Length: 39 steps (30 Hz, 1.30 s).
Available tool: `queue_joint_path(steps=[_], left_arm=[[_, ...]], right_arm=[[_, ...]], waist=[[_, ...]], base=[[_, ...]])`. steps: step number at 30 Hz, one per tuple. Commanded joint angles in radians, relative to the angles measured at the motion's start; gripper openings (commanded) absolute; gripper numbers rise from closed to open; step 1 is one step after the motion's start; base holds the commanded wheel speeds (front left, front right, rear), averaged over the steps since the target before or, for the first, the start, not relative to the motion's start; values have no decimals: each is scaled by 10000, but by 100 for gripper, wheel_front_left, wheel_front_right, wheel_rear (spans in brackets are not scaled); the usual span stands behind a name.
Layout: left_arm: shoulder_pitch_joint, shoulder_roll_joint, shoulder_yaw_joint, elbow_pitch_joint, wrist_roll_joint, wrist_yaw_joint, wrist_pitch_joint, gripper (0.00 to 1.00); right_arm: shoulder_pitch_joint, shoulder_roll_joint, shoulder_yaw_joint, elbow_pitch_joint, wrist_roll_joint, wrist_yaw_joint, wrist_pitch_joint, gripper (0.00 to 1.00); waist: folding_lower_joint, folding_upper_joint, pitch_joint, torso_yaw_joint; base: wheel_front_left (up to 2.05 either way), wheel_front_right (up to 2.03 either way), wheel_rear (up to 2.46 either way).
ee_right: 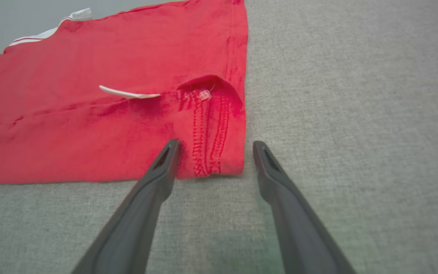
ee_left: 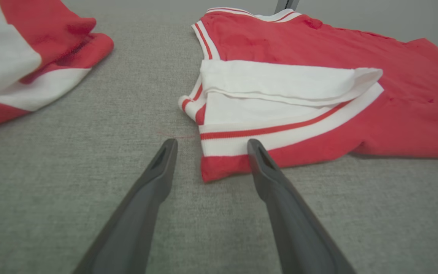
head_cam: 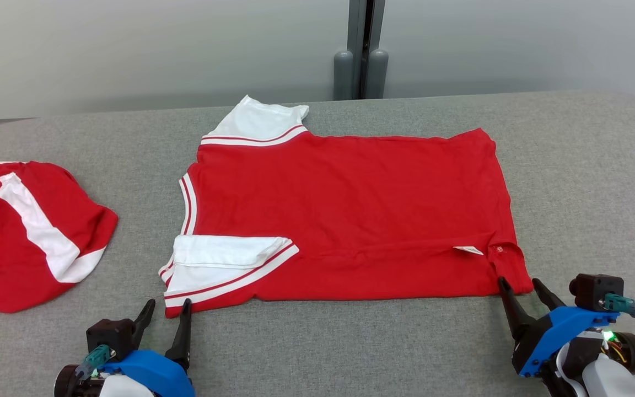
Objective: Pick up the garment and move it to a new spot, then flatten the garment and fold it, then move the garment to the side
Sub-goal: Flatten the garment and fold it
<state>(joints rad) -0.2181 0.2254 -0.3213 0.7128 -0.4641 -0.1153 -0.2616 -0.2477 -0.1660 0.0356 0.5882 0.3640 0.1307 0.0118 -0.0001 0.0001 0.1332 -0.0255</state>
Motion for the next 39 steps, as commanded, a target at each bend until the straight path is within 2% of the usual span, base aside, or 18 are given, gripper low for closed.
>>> queue_joint_path(steps=[1,11,12,13,14,20,27,34,39], left_arm=[[-237,-8,-31,168,-4,-67,-44,100],[-904,-324,-352,1132,-266,-158,-33,100],[-991,-329,-390,1204,-300,-168,-18,65],[-1063,-353,-422,1249,-357,-174,-13,38],[-1117,-381,-455,1273,-399,-178,-13,2],[-797,-318,-436,679,-684,-147,-26,0],[623,-224,117,-536,-632,-146,-26,0],[2593,-422,595,-1970,-452,194,-28,0],[3588,-595,559,-2750,-338,403,-37,0]], right_arm=[[-179,33,35,147,-31,1,-95,100],[-752,148,364,1118,34,1,-480,100],[-783,176,398,1191,73,1,-501,50],[-812,211,438,1253,125,1,-564,27],[-840,218,479,1300,153,1,-621,0],[-684,182,635,1539,415,1,-1220,0],[183,-1,1068,1291,962,1,-1530,0],[1521,-348,1198,322,1430,-1,-1293,0],[2416,-456,910,-655,1485,-1,-962,0]], waist=[[1,-1,35,9],[1,-1,285,54],[1,-1,298,62],[1,-1,306,62],[1,-1,304,61],[1,-1,-64,53],[1,-1,-880,56],[1,-1,-1387,136],[1,-1,-1490,190]], base=[[0,0,0],[0,0,0],[0,0,0],[0,0,0],[0,0,0],[0,0,0],[0,0,0],[0,0,0],[0,0,0]])
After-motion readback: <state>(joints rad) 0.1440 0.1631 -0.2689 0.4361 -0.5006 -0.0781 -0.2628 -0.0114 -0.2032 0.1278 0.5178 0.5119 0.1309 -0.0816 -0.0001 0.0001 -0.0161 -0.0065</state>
